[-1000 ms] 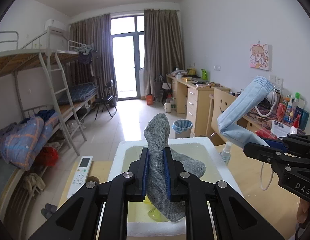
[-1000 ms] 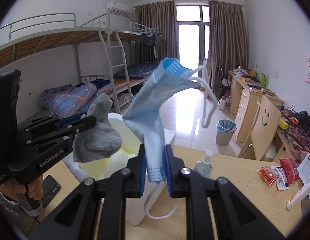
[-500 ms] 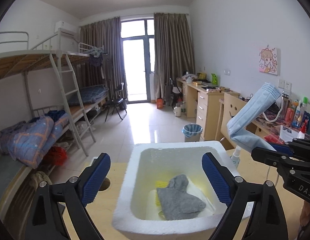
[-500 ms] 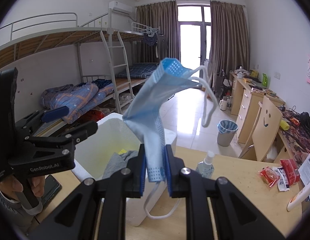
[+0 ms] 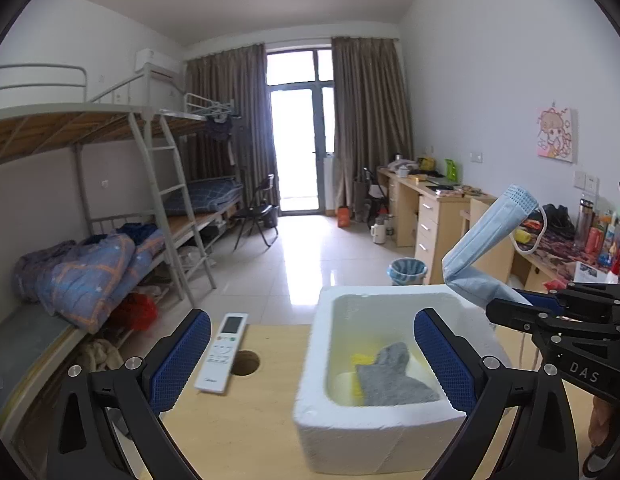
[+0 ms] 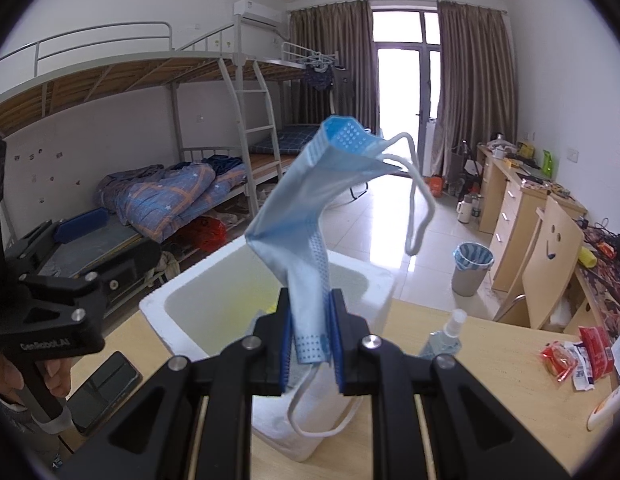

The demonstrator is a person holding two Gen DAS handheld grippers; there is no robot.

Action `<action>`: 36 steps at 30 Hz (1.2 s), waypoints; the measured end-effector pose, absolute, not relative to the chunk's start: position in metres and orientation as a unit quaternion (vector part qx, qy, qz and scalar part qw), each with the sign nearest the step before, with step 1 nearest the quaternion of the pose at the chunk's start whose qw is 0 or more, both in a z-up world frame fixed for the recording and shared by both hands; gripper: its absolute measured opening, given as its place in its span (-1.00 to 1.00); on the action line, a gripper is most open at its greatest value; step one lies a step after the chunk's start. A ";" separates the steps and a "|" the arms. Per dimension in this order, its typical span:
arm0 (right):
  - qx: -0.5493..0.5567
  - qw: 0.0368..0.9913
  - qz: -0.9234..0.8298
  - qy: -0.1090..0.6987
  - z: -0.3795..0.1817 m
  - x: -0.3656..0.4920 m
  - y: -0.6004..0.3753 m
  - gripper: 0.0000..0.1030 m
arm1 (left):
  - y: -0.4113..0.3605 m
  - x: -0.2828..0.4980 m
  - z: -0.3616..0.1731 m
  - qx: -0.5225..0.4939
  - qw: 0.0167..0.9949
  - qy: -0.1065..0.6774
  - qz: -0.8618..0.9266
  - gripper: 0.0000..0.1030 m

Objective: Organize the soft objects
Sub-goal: 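Lower the blue mask into the foam box and open the right tool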

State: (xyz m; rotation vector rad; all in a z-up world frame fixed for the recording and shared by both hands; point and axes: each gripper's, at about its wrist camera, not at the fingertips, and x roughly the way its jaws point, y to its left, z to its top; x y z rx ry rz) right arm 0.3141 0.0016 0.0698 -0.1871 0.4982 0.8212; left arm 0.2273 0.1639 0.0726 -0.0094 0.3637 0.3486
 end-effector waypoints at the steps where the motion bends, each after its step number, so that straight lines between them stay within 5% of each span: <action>1: -0.090 0.881 0.399 0.239 0.070 0.314 0.005 -0.60 | 0.165 0.224 0.073 -0.006 0.968 0.178 0.176 0.98; 26: -0.104 0.869 0.413 0.251 0.062 0.311 0.044 -0.59 | 0.187 0.205 0.065 -0.014 0.961 0.173 0.215 0.98; 27: -0.105 0.871 0.409 0.252 0.062 0.313 0.045 -0.48 | 0.187 0.204 0.064 -0.014 0.961 0.171 0.217 0.98; 30: -0.115 0.877 0.394 0.252 0.060 0.312 0.049 0.30 | 0.186 0.206 0.064 -0.011 0.961 0.171 0.215 0.98; 36: -0.109 0.880 0.393 0.244 0.063 0.310 0.044 0.38 | 0.187 0.208 0.064 -0.011 0.963 0.171 0.210 0.98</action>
